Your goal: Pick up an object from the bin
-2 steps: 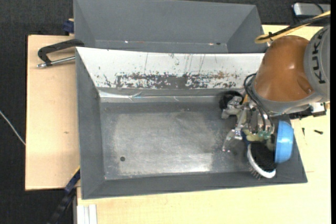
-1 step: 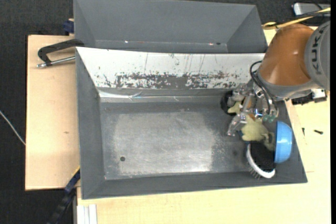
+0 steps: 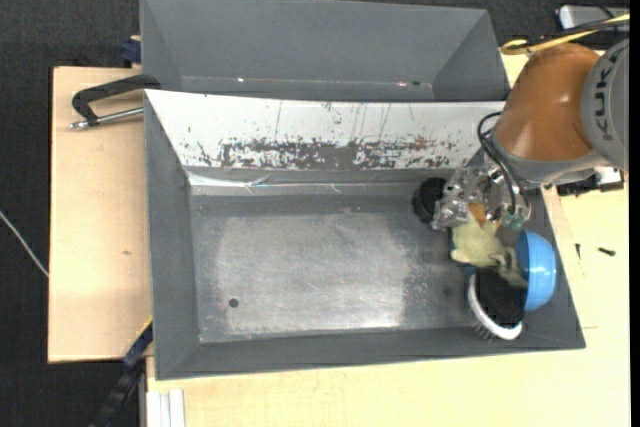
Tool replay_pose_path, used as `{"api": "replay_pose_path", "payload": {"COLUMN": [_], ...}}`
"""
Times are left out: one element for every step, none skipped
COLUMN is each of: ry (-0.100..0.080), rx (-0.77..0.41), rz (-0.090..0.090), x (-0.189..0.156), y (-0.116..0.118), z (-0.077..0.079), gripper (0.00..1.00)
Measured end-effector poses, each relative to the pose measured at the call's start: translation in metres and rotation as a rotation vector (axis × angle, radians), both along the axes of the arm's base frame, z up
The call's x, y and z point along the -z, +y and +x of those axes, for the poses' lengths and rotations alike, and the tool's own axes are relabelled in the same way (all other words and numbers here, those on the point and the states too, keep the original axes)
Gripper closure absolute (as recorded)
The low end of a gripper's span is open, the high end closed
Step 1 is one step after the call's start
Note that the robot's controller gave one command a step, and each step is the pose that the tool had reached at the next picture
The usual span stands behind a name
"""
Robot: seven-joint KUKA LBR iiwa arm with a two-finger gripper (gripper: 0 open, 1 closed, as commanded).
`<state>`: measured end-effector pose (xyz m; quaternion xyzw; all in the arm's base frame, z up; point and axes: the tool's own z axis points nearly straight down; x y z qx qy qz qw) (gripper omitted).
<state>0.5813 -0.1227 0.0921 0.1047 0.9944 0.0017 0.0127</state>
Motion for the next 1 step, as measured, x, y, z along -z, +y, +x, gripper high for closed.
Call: {"api": "replay_pose_path", "payload": {"ry": [0.009], "rx": [-0.005], "rz": [-0.002], "x": [-0.1829], "y": [0.0014], "z": [0.0138], "gripper": [1.0]}}
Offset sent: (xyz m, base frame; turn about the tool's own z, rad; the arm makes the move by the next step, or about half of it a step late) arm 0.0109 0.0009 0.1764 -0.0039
